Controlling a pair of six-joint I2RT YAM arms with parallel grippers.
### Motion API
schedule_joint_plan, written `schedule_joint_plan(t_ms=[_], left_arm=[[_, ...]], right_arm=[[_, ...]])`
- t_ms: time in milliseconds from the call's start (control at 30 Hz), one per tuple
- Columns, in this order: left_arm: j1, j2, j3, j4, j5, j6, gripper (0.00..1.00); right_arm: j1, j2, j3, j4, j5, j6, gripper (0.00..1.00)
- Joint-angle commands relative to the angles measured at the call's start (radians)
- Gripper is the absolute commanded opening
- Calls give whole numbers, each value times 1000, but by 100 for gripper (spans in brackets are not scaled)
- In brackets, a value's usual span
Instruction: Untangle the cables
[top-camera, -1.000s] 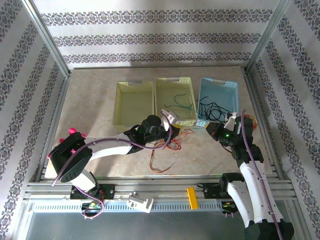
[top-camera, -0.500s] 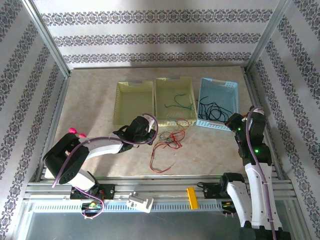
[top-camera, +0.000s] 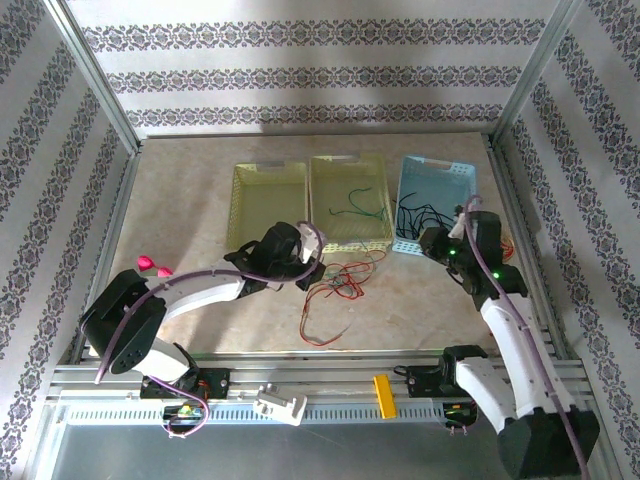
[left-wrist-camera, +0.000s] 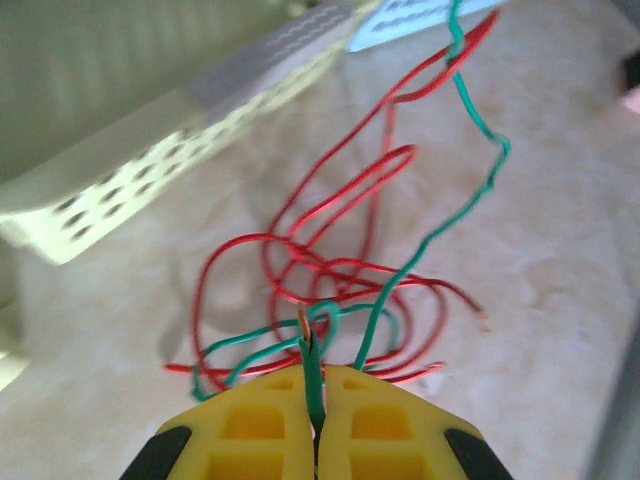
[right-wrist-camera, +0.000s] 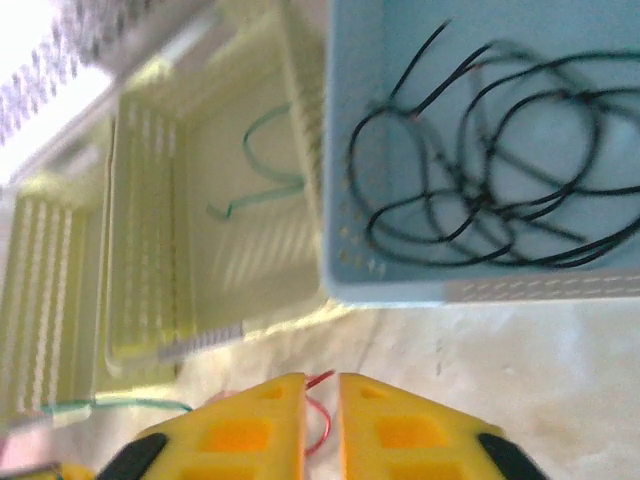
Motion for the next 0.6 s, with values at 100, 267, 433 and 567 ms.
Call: schedule_joint_plan(t_ms=[100,267,433,567], left_arm=[[-6,47,133,-211,267,103,0],[-13,142,194,-303,305,145,0],[-20,193,201,-276,227,134,0],[-37,235,235,-308,201,154,0]], right_arm=[[156,89,-11,57,-127,-42,35],[168,93,-8,79,-85,-21,39],[166,91,20,46,-61,-43,40],[166,90,26,33,-49,-45,41]])
